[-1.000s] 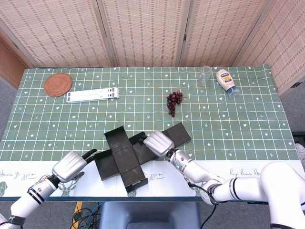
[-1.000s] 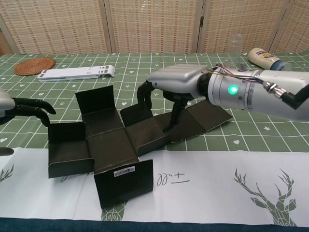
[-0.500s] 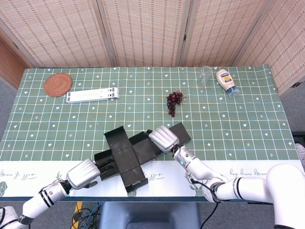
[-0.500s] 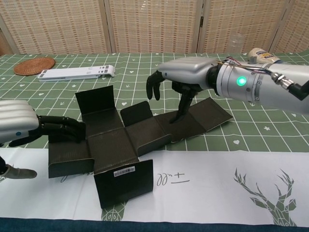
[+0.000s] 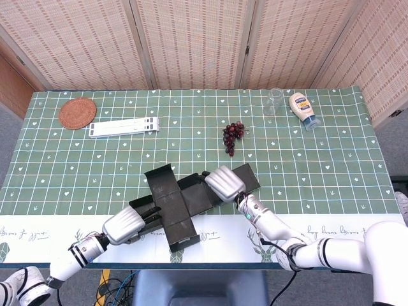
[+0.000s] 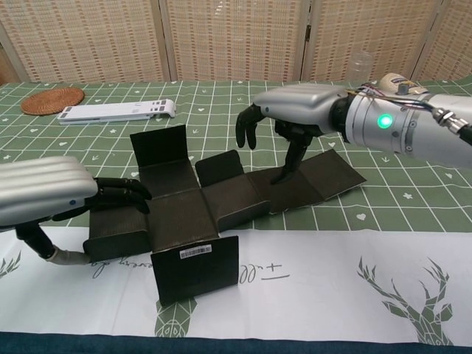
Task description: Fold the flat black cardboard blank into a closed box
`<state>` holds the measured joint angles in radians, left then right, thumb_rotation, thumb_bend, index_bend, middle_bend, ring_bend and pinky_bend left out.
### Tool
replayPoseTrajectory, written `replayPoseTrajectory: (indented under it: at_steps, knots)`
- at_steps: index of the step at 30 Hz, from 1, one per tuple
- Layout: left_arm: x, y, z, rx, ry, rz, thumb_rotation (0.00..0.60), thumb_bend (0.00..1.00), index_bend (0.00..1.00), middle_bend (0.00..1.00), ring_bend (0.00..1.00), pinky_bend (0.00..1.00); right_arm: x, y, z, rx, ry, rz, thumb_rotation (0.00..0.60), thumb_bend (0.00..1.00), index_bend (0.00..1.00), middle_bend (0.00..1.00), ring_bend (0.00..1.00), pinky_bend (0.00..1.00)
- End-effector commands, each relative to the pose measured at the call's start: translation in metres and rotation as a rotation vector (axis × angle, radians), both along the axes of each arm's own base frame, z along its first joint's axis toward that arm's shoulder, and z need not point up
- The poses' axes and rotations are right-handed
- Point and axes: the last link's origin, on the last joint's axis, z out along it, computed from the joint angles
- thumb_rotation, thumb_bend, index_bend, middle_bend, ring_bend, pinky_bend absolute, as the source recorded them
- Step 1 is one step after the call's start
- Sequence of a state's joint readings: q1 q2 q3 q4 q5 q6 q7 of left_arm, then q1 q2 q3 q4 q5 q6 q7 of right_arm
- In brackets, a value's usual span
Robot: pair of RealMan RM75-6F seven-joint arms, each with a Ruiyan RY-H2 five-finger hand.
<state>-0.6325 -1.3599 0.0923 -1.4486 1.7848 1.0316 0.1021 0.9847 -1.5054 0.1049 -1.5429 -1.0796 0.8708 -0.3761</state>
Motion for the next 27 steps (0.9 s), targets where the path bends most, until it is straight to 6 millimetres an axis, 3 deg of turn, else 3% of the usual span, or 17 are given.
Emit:
replayPoseTrajectory:
  at_steps: [1,9,14,21,27]
  knots:
    - [0.002,0.005,0.001,0.029,-0.023,0.006,0.6,0.21,0.2,0.15,0.77,0.83,-0.003,-0.001,0.003,-0.011,0.002,-0.005,0.6,0.11,0.32,0.35,0.9,1.0]
    - [0.013,0.003,0.003,0.03,-0.07,-0.005,0.6,0.21,0.21,0.15,0.77,0.83,-0.013,0.0,0.014,-0.035,0.022,-0.023,0.6,0.11,0.31,0.35,0.9,1.0]
    - [0.007,0.003,0.021,0.076,-0.053,0.001,0.6,0.21,0.21,0.15,0.77,0.83,-0.034,-0.004,0.026,-0.049,0.07,-0.08,0.6,0.12,0.31,0.35,0.9,1.0]
    - [-0.018,0.011,0.048,0.167,0.003,0.066,0.6,0.21,0.21,0.15,0.76,0.83,-0.068,-0.01,0.048,-0.078,0.154,-0.175,0.6,0.35,0.3,0.35,0.9,1.0]
    - [-0.032,0.016,0.036,0.16,0.037,0.088,0.6,0.21,0.21,0.15,0.76,0.83,-0.088,-0.013,0.058,-0.101,0.191,-0.243,0.6,0.45,0.3,0.35,0.9,1.0]
